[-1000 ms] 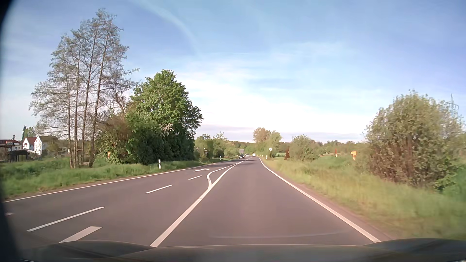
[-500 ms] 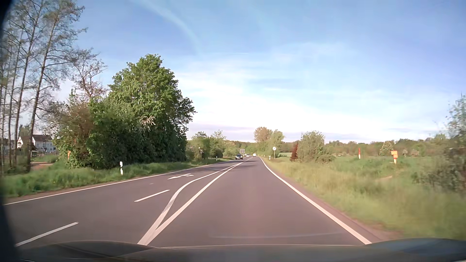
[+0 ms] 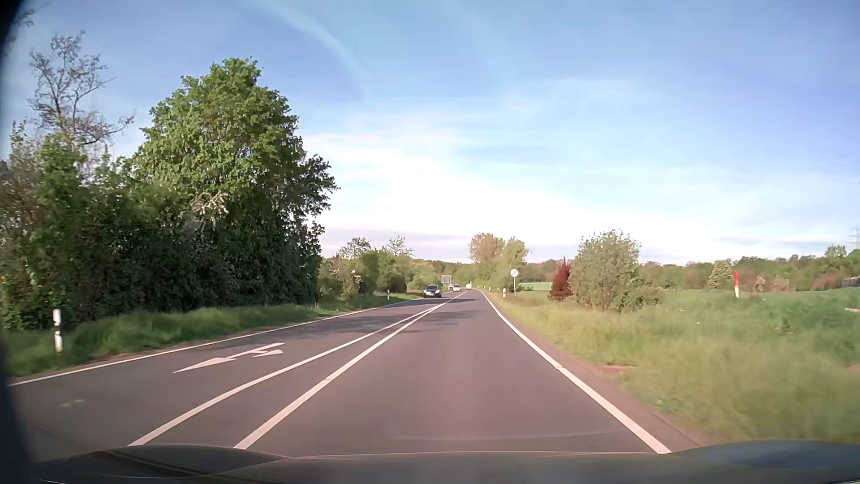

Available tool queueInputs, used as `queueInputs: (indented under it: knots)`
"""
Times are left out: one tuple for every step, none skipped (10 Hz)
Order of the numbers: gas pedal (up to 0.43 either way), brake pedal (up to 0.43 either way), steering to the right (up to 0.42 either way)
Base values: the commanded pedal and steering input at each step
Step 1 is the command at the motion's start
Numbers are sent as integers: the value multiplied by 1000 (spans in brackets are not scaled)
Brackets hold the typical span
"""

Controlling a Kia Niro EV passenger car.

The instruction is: Follow the waypoints while adhering to traffic rules and regulations

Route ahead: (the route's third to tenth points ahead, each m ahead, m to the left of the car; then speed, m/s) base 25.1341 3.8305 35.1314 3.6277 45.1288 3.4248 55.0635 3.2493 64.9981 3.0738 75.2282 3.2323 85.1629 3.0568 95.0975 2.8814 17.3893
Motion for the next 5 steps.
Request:
queueInputs:
  knots:
    - [441,0,0]
    - [441,0,1]
    - [441,0,2]
    - [441,0,3]
    - [441,0,4]
